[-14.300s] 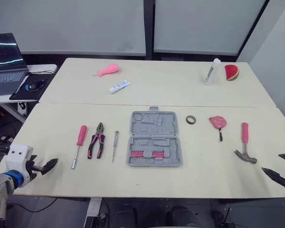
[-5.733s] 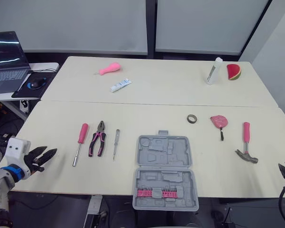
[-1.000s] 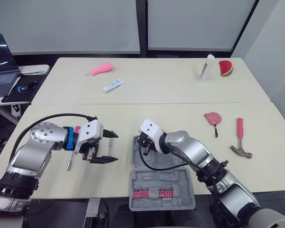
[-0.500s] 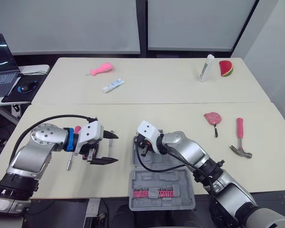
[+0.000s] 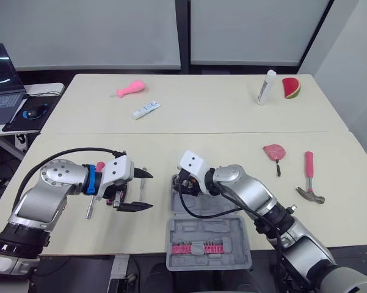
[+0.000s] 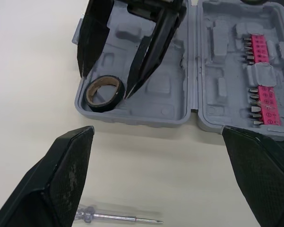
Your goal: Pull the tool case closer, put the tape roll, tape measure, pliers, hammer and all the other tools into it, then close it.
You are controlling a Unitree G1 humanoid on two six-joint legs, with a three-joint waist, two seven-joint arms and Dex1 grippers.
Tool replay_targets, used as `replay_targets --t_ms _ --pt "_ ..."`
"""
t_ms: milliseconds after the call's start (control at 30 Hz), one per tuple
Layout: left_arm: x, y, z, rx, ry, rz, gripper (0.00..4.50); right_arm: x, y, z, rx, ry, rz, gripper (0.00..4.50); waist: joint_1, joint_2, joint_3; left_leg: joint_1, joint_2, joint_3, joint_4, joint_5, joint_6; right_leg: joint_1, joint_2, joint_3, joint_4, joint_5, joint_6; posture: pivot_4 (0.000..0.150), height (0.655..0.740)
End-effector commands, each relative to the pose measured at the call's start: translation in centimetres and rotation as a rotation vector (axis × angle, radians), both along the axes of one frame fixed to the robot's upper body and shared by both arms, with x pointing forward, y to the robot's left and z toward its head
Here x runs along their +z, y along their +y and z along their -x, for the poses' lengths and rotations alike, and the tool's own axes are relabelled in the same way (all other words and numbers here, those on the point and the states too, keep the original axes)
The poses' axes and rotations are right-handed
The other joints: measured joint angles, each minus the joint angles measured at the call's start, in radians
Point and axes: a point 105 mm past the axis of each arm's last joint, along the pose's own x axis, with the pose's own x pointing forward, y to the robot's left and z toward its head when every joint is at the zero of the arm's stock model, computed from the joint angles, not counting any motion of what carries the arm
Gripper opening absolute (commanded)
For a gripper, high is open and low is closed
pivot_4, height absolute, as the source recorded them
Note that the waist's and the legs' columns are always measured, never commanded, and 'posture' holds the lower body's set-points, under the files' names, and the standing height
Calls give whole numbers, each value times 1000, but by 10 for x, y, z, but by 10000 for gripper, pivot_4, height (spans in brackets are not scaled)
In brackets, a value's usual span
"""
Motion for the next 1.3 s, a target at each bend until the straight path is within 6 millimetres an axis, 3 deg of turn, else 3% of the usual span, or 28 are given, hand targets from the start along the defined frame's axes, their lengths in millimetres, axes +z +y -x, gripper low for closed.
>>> replay_targets --t_ms 33,300,800,1033,1300 --pt "6 0 0 -6 -30 3 45000 13 -2 -3 6 -79 -49 24523 0 0 0 0 0 0 0 0 0 0 0 0 0 0 0 1500 7400" --pt "5 0 1 -9 -31 5 45000 1 4 -2 14 -75 -55 8855 0 0 0 0 0 0 0 0 0 0 0 0 0 0 0 1500 7400" --pt "7 -2 0 -9 -37 8 45000 -15 10 -22 -23 -129 -44 8855 -1 0 0 0 0 0 0 0 0 0 0 0 0 0 0 1500 7400" --pt "5 -1 2 -5 -35 10 45000 -43 5 -20 -13 -115 48 8855 -1 0 0 2 0 0 0 0 0 0 0 0 1 0 0 1500 7400" --pt "3 1 3 5 -34 11 45000 -45 7 -17 20 -187 74 8855 -1 0 0 2 0 0 0 0 0 0 0 0 1 0 0 1500 7400"
